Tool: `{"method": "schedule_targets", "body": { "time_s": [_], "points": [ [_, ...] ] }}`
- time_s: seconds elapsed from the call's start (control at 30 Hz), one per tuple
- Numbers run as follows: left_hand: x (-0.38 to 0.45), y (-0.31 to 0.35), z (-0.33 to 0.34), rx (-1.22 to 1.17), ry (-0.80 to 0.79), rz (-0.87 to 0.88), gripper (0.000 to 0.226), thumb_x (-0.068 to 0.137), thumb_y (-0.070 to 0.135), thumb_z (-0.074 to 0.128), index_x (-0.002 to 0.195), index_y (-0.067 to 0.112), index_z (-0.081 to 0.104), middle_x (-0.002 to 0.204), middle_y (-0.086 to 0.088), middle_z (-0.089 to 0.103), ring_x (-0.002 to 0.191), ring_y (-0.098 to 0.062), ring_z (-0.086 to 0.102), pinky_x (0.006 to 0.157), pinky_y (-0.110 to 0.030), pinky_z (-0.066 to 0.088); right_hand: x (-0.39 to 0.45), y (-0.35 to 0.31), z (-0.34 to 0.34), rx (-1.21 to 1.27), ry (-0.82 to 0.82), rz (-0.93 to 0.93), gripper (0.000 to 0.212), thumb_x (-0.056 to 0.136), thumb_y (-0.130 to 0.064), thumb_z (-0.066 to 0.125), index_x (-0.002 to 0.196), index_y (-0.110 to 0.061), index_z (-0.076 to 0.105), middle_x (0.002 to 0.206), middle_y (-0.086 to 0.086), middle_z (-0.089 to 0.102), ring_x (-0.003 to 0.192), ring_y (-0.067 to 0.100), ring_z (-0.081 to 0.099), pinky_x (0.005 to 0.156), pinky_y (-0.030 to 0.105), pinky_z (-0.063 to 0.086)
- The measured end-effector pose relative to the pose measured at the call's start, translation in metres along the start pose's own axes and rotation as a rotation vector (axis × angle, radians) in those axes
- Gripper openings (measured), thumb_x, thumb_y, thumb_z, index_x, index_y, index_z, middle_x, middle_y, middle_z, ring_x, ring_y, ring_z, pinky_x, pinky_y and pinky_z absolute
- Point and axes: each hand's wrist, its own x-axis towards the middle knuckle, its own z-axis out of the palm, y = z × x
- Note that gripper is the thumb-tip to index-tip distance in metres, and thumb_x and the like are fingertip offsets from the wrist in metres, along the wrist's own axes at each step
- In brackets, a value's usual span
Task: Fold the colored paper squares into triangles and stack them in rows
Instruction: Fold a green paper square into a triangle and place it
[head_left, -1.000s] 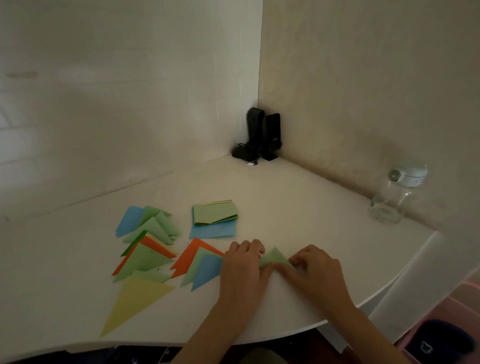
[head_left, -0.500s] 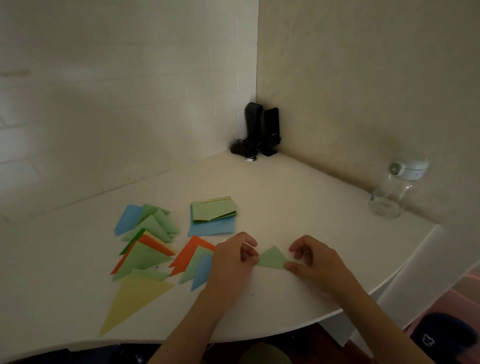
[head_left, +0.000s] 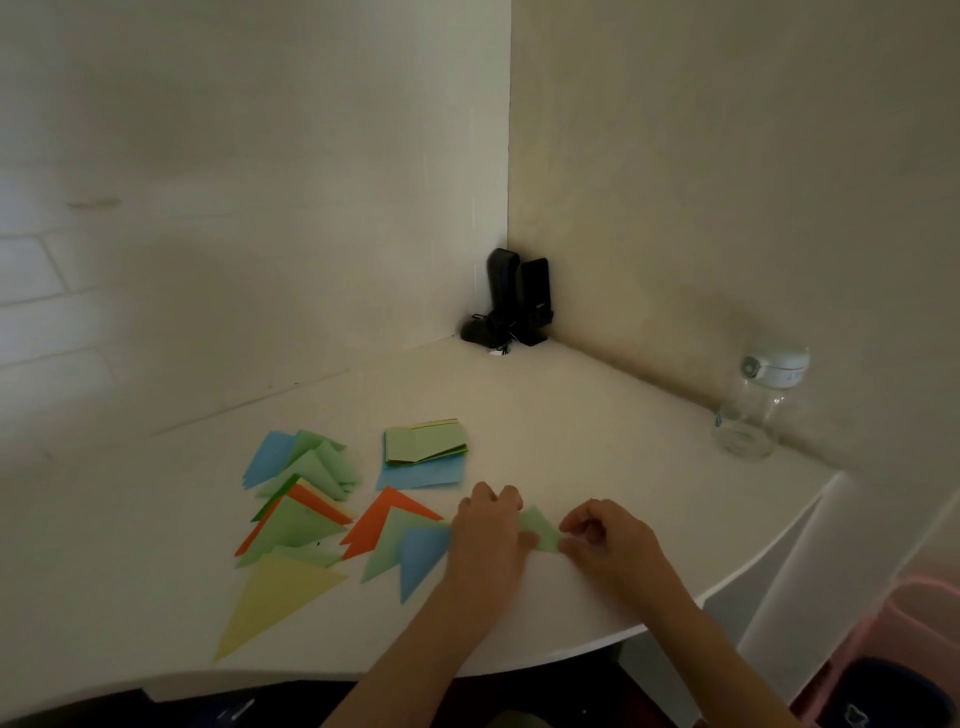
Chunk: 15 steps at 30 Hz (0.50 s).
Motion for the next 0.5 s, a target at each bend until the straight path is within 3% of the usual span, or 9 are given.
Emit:
{"method": "schedule_targets", "body": {
  "time_s": [0.13,0.27,0.37,0.5],
  "points": [
    [-0.002,0.003,-0.002,-0.076,0.045,0.007,0.021,0.09,0.018,0.055,0.111,0.016,0.053,0.105,-0.005,0.057,0.097,-0.019,0.051,0.079,-0.027,0.039,-0.006,0.003,0.003,0.034,0.114,-0.055,0.013,0.073,-0.024,0.073,0.076,-0.03,0.063,0.073,-0.016,0.059,0.073,0.0,0.055,0.067,0.01,0.038],
    [-0.019,-0.013,-0.02,-0.175,0.271,0.04,0.001,0.089,0.021,0.058,0.089,0.021,0.059,0.078,0.003,0.064,0.074,-0.015,0.057,0.067,-0.032,0.045,-0.008,0.004,0.006,0.028,0.241,-0.149,0.014,0.076,-0.021,0.071,0.073,-0.03,0.06,0.074,-0.014,0.062,0.069,0.005,0.057,0.066,0.016,0.044],
    [-0.04,-0.039,-0.034,-0.198,0.406,-0.004,0.013,0.083,0.022,0.066,0.074,0.023,0.058,0.063,0.013,0.055,0.059,-0.005,0.049,0.057,-0.024,0.041,-0.001,-0.001,0.013,-0.035,0.268,-0.202,0.016,0.078,-0.018,0.069,0.076,-0.03,0.058,0.074,-0.019,0.058,0.065,0.003,0.057,0.067,0.024,0.048],
    [-0.058,-0.069,-0.04,-0.195,0.382,-0.072,0.021,0.076,0.025,0.072,0.067,0.031,0.054,0.058,0.02,0.05,0.062,-0.002,0.05,0.063,-0.028,0.045,0.019,-0.025,0.03,-0.051,0.221,-0.247,0.01,0.079,-0.018,0.068,0.08,-0.026,0.062,0.076,-0.016,0.058,0.068,0.005,0.058,0.071,0.024,0.047]
  ]
}}
